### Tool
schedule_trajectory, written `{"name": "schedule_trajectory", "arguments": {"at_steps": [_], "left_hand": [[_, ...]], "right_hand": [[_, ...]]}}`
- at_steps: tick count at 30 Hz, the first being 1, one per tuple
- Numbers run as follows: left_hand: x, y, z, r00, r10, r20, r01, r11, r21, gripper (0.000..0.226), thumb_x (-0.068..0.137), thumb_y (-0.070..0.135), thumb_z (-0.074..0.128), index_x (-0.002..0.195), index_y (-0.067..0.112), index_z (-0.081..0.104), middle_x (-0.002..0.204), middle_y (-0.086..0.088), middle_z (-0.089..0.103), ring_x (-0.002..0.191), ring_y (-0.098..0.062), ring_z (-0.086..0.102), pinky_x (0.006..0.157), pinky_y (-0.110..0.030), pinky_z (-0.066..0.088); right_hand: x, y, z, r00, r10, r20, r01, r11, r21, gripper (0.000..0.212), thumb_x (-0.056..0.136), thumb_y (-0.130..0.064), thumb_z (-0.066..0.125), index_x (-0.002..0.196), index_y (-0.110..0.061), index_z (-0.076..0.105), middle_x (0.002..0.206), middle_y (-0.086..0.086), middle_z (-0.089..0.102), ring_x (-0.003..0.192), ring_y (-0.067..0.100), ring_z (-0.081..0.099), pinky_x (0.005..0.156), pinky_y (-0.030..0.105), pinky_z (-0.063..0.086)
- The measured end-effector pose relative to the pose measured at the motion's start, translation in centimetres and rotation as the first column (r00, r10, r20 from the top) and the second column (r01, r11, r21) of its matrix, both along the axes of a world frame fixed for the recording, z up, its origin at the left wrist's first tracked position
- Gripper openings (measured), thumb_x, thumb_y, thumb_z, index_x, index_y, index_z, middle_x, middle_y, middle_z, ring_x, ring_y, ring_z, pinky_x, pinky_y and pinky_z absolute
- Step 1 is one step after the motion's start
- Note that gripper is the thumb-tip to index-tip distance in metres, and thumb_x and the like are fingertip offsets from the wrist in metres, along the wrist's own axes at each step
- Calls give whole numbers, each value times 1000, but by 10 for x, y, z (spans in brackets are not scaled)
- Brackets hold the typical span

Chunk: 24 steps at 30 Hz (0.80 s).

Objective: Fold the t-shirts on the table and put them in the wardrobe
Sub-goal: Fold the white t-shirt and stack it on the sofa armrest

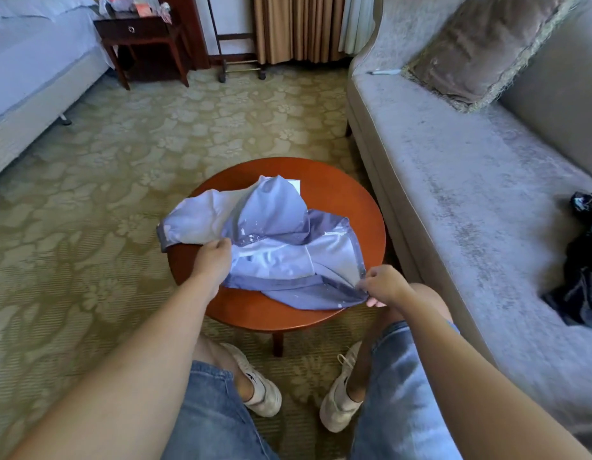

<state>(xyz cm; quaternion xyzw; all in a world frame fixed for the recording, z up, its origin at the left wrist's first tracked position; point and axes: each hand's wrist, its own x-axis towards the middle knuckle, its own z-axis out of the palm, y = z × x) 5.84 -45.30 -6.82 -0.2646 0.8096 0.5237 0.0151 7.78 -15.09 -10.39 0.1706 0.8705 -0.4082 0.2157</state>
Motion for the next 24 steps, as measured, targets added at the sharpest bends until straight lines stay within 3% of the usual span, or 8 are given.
{"name": "schedule_trajectory", "arguments": {"at_steps": [3,5,8,10,13,16,19,24], "left_hand": [[-3,4,-5,997,-62,-51,58,994,-89,32,100,26,47,88,0,62,85,-13,60,86,-26,55,71,-32,35],[-5,4,-3,990,-115,-76,102,983,-155,36,99,27,51,71,3,49,65,-8,43,69,-24,43,58,-34,27],[-5,5,-3,971,-190,-142,156,963,-222,40,98,27,54,68,2,43,62,-10,34,61,-19,34,50,-28,23],[-8,5,-4,961,-215,-176,170,956,-240,41,98,25,54,68,-1,43,63,-10,34,60,-18,33,48,-24,24],[-16,1,-7,958,-187,-216,136,963,-232,42,99,25,52,70,-4,44,64,-12,39,62,-20,37,49,-22,27],[-25,-5,-6,959,-130,-251,74,973,-220,41,100,25,50,65,5,42,62,-5,40,60,-18,38,51,-21,27],[-34,-7,-6,965,-148,-215,101,971,-215,42,102,25,46,63,11,36,60,-3,37,59,-16,37,50,-23,26],[-42,1,-3,969,-168,-182,135,974,-181,41,102,21,43,62,15,35,60,2,36,58,-10,36,51,-20,29]], "right_hand": [[-10,-1,5,980,-57,-191,76,993,95,19,82,-26,64,78,-7,62,72,6,68,70,24,63,64,32,47],[-18,-5,7,951,-87,-298,126,985,114,16,86,-25,60,91,-10,60,89,4,65,84,25,59,69,32,44],[-39,-15,4,921,3,-390,62,986,153,7,89,-16,54,83,-16,50,97,8,51,89,28,48,70,31,33],[-59,-20,0,921,57,-385,22,980,199,4,91,-14,53,89,-16,50,103,14,50,93,31,49,71,31,31],[-91,-22,-7,942,40,-333,39,973,228,13,93,-23,53,92,-12,46,100,16,53,86,31,48,69,33,33],[-117,-23,-17,968,-38,-249,107,956,272,28,88,-36,56,98,-11,63,100,14,61,89,35,58,67,34,44],[-128,-33,-21,977,-44,-210,104,953,284,20,87,-30,56,78,-13,56,78,10,59,73,32,55,56,28,36],[-125,-35,-7,977,-49,-207,89,977,193,43,95,-35,55,62,-10,43,60,4,45,50,19,37,46,28,26]]}}
